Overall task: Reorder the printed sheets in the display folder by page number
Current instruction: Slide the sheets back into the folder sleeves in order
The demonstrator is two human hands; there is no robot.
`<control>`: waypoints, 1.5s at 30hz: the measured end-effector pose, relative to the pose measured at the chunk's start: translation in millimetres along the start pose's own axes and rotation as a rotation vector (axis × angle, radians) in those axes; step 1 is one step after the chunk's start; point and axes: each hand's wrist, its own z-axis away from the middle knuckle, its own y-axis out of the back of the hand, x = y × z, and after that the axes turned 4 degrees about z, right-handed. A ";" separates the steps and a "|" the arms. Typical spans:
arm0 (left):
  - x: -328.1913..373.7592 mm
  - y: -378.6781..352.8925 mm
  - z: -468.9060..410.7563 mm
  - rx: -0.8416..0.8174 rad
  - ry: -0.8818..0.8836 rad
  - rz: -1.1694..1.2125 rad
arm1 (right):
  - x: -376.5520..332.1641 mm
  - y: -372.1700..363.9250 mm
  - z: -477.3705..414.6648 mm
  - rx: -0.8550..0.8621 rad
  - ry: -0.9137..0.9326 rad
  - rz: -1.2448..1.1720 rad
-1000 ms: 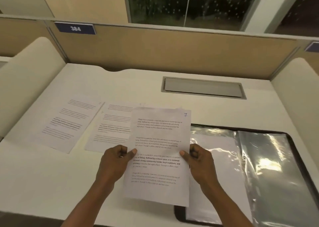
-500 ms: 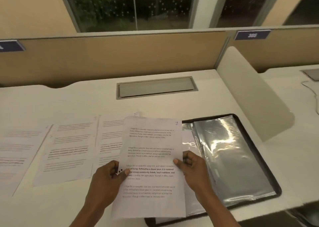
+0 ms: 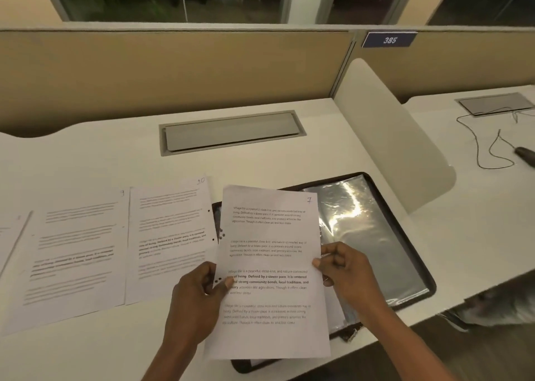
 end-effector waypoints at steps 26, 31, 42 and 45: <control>113.1 -185.5 37.4 0.220 0.092 -0.182 | -65.7 162.7 -206.5 -0.742 0.542 0.913; 116.9 -190.4 35.0 0.221 0.098 -0.175 | -79.3 152.6 -204.7 -0.664 0.613 0.902; 109.4 -213.5 7.1 0.130 0.030 -0.171 | -91.1 167.2 -232.2 -0.813 0.487 1.023; 110.1 -226.7 -4.1 0.198 0.048 -0.149 | -100.9 170.7 -246.8 -0.759 0.530 1.075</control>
